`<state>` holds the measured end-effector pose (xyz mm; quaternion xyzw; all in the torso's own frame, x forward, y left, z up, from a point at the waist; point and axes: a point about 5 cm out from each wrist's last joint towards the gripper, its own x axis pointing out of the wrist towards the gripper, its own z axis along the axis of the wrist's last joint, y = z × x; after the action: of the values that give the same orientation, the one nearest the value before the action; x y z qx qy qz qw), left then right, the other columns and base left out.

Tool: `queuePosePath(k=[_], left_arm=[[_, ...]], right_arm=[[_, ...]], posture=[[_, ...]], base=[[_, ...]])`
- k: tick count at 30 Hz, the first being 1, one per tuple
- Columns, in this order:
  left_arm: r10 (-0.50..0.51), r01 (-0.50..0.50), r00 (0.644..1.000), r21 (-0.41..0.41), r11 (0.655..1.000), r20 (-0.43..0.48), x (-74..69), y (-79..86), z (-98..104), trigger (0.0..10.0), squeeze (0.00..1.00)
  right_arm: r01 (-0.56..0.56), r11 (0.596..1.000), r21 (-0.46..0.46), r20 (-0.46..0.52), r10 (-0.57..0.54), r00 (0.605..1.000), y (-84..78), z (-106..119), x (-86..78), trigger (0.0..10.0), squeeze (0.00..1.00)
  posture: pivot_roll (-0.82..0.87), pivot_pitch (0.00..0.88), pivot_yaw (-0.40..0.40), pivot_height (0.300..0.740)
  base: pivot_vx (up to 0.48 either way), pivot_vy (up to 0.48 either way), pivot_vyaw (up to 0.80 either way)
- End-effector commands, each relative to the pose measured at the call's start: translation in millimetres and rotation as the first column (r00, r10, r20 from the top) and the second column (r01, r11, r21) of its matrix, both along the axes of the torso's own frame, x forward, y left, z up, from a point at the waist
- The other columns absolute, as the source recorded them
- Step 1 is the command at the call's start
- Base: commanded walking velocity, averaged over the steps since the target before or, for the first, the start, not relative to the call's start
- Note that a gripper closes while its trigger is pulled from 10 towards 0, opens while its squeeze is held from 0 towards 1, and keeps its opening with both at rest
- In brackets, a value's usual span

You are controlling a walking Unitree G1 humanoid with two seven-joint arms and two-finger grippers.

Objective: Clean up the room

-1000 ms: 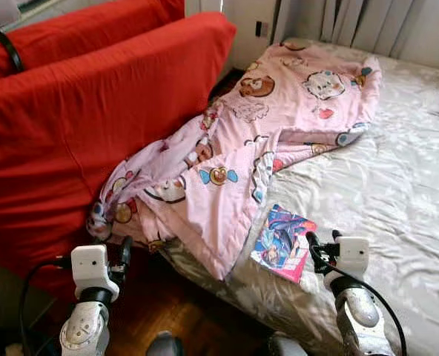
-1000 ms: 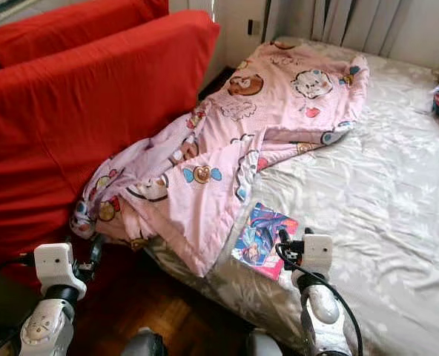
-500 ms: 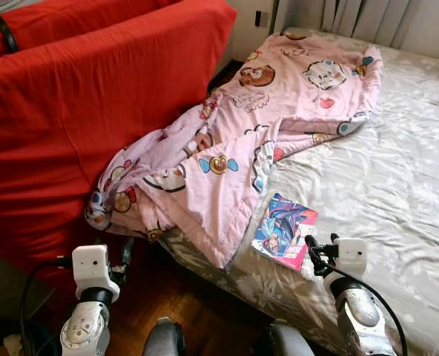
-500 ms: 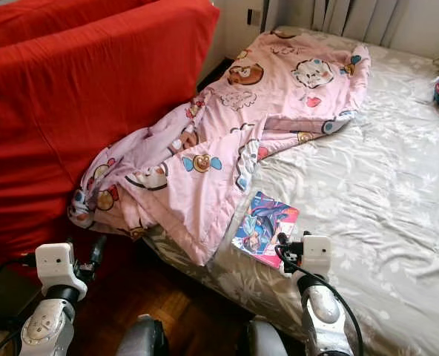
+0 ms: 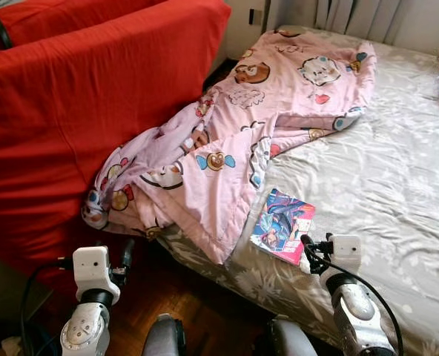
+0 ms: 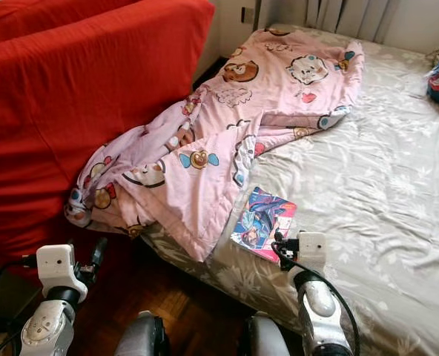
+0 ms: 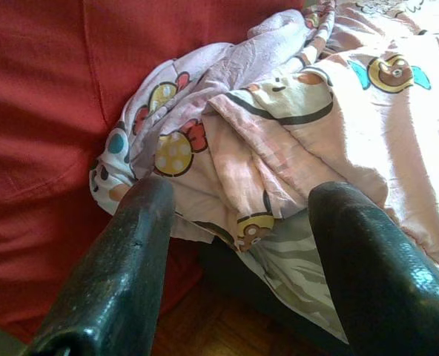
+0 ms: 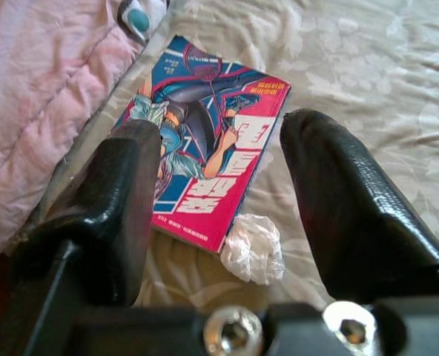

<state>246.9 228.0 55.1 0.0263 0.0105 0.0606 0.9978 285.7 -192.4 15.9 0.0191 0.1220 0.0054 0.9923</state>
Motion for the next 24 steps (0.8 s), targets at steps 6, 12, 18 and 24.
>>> queuePosePath(k=[6,12,18,24], left_arm=[[0.007,-0.007,1.000,-0.006,1.000,-0.020,-3.4,3.2,-2.4,10.0,0.00],[0.003,-0.003,1.000,-0.005,1.000,-0.025,-4.2,2.9,-3.6,10.0,0.00],[-0.001,0.001,1.000,-0.004,1.000,-0.030,-4.1,3.8,-3.4,10.0,0.00],[-0.007,0.007,0.999,0.003,1.000,-0.032,-3.8,4.3,-2.9,10.0,0.00]], right_arm=[[0.005,1.000,0.014,-0.010,-0.005,1.000,2.6,-2.3,0.6,10.0,0.00],[-0.011,1.000,0.012,-0.025,0.012,1.000,5.9,-3.7,1.5,10.0,0.00],[0.034,0.999,0.038,-0.042,-0.032,0.999,2.2,-6.2,0.9,10.0,0.00],[0.033,0.998,0.049,-0.069,-0.029,0.997,4.3,-9.3,0.8,10.0,0.00]], posture=[[0.05,0.207,0.033,0.632],[0.05,0.206,0.036,0.632],[0.05,0.208,0.043,0.632],[0.06,0.211,0.047,0.632]], base=[[0.000,0.000,0.00],[0.000,0.000,0.00],[0.000,0.000,0.00],[0.178,0.000,0.00]])
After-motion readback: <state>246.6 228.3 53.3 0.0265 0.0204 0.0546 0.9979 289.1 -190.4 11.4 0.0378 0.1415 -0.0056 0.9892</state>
